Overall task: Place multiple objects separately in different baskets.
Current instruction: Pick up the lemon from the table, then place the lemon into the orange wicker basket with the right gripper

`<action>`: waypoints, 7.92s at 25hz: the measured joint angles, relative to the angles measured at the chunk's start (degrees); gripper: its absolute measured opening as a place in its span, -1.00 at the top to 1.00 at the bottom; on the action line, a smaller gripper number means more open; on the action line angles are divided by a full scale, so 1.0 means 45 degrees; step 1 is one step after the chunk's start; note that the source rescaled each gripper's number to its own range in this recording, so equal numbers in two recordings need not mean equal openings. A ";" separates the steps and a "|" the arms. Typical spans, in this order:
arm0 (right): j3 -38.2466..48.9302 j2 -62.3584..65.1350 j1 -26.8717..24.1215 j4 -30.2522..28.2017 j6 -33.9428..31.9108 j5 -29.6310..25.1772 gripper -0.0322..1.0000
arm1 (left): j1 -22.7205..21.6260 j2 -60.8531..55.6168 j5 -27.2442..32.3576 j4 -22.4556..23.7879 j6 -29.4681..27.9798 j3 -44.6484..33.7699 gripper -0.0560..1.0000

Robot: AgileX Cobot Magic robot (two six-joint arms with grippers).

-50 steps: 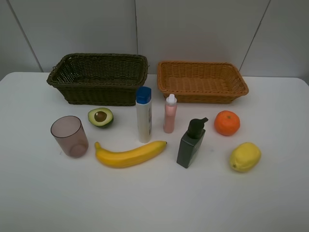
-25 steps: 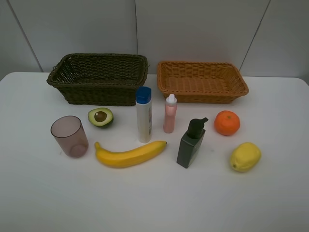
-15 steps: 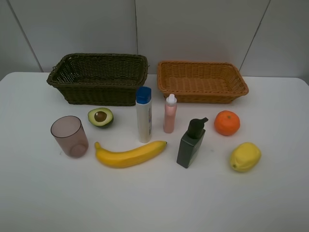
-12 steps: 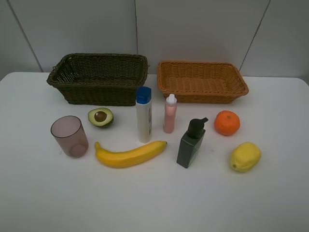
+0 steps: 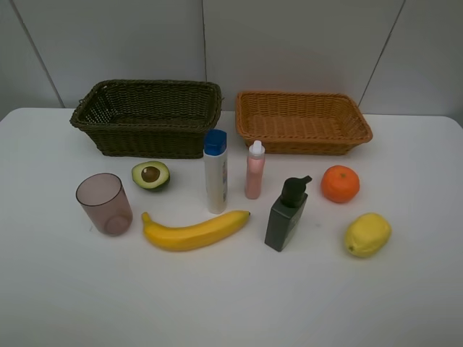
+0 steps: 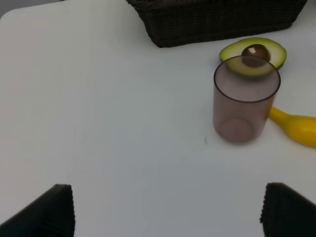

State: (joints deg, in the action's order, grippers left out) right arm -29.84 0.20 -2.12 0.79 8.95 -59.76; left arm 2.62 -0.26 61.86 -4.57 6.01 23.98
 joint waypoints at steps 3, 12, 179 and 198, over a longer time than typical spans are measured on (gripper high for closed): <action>0.0000 0.0000 0.0000 0.0000 0.0000 0.0000 -1.00 | 0.0000 0.0000 0.0000 0.0000 0.0000 0.0000 -0.99; -0.0840 -0.1856 0.0000 0.0000 -0.0029 -0.0027 -1.00 | 0.0000 0.0000 0.0000 0.0000 0.0000 0.0000 -0.99; -1.1335 -2.4873 0.3141 -0.2309 1.5150 0.7262 0.01 | 0.0000 0.0000 0.0000 -0.0009 0.0000 0.0000 -0.99; -1.3133 -2.7644 0.2503 -0.2308 1.5147 0.8190 0.01 | 0.0000 0.0000 0.0000 -0.0009 0.0000 0.0000 -0.99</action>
State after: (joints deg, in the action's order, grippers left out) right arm -88.94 -124.20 9.14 -9.60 77.11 -22.90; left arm 2.62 -0.26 61.86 -4.61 6.01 23.98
